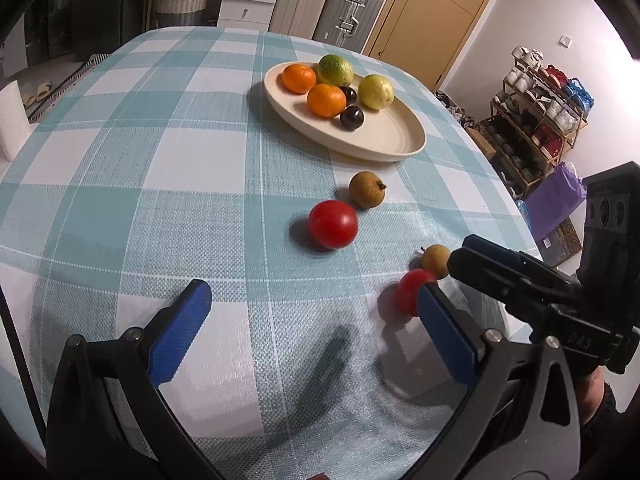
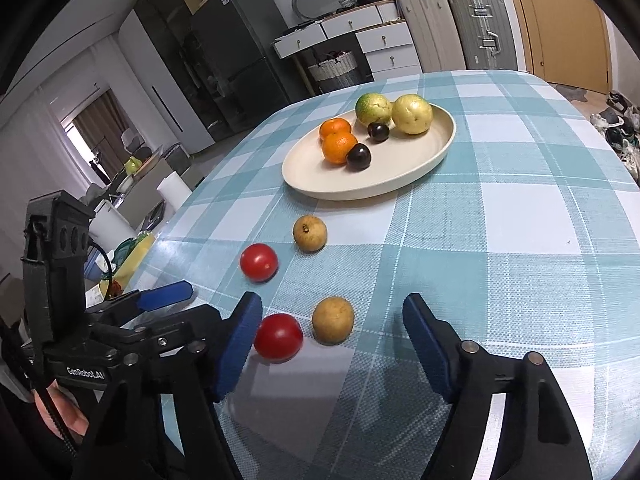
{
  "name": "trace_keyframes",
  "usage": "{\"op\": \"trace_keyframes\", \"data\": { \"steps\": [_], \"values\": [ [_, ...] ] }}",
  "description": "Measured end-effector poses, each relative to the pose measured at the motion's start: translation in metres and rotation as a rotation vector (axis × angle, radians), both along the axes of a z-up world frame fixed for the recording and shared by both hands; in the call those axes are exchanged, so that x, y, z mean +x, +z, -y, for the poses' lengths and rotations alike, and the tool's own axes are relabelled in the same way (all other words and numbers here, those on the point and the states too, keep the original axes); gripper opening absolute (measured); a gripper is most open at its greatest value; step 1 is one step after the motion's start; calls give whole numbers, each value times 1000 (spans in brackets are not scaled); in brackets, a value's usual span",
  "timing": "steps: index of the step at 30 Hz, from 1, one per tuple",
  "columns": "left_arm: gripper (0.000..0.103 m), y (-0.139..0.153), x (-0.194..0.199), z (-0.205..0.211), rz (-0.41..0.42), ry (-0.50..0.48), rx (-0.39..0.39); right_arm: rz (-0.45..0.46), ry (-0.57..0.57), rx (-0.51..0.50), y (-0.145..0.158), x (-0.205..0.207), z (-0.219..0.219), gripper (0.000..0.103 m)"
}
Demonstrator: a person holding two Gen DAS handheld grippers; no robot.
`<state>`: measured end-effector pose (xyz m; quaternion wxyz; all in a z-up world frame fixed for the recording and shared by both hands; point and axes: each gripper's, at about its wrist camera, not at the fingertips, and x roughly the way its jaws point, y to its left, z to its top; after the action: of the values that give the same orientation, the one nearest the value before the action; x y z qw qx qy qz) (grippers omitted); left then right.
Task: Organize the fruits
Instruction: 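Close the right tool on a small brown pear, then grasp a red tomato with the left tool while the right tool holds the pear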
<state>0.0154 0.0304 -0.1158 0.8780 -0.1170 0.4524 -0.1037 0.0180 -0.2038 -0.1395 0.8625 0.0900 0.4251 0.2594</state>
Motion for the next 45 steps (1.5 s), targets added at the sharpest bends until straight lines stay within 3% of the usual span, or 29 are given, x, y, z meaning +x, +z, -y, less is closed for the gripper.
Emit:
{"op": "trace_keyframes", "data": {
  "steps": [3, 15, 23, 45],
  "values": [
    [102, -2, 0, -2, -6, 6, -6, -9, 4, 5, -1, 1, -1, 62],
    [102, -4, -1, -8, -8, 15, -20, -30, -14, -21, -7, 4, -4, 50],
    [102, -4, -2, -9, -6, 16, -24, -18, 13, -79, -8, 2, -13, 25],
    [102, 0, -3, 13, 1, -47, -5, -14, -33, -7, -5, 1, 11, 25]
  ]
}}
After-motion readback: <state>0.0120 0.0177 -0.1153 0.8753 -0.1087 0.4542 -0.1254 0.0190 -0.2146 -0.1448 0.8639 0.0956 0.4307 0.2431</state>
